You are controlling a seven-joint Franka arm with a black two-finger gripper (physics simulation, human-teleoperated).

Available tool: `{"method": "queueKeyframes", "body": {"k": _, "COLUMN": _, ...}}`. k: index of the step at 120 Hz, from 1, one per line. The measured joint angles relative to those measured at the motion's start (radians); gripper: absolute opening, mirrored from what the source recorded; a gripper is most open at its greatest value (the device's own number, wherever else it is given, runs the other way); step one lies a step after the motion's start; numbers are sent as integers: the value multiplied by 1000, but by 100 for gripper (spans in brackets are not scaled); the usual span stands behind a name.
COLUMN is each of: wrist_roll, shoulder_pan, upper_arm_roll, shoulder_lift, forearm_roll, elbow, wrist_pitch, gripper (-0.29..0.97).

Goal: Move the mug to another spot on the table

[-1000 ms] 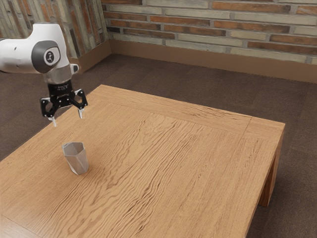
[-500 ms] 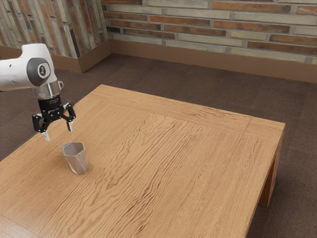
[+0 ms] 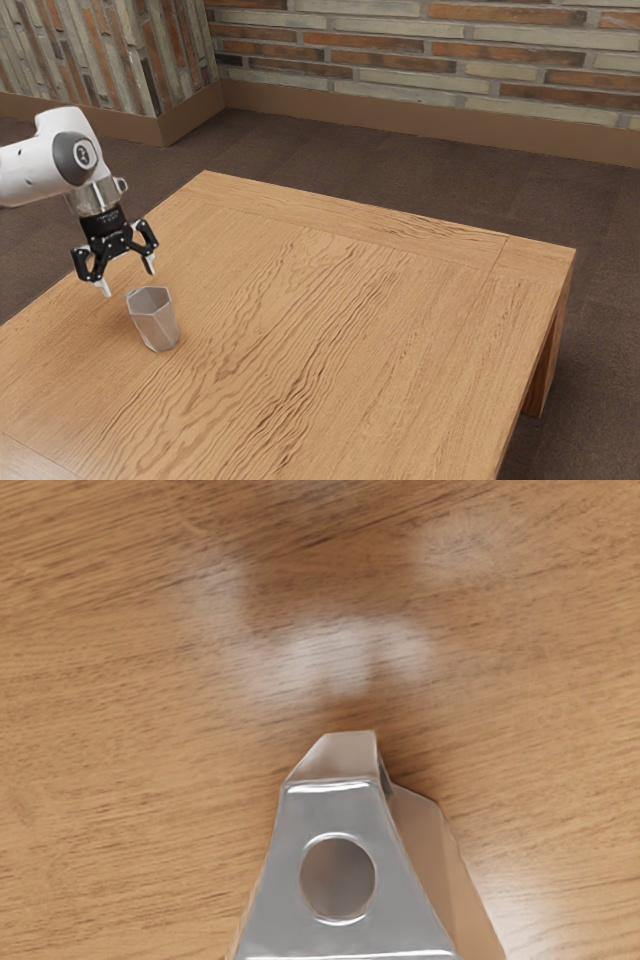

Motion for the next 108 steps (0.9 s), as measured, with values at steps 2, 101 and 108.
{"method": "queueKeyframes", "body": {"k": 2, "wrist_roll": 3, "shoulder_pan": 0, "upper_arm_roll": 0, "shoulder_lift": 2, "forearm_roll": -1, "elbow": 0, "wrist_pitch": 0, "gripper": 68}}
{"method": "queueKeyframes", "body": {"k": 101, "wrist_roll": 81, "shoulder_pan": 10, "upper_arm_roll": -6, "shoulder_lift": 75, "forearm_roll": -5, "elbow": 6, "wrist_pitch": 31, "gripper": 68}}
{"method": "queueKeyframes", "body": {"k": 108, "wrist_roll": 83, "shoulder_pan": 9, "upper_arm_roll": -7, "shoulder_lift": 79, "forearm_roll": -3, "elbow": 5, "wrist_pitch": 39, "gripper": 68}}
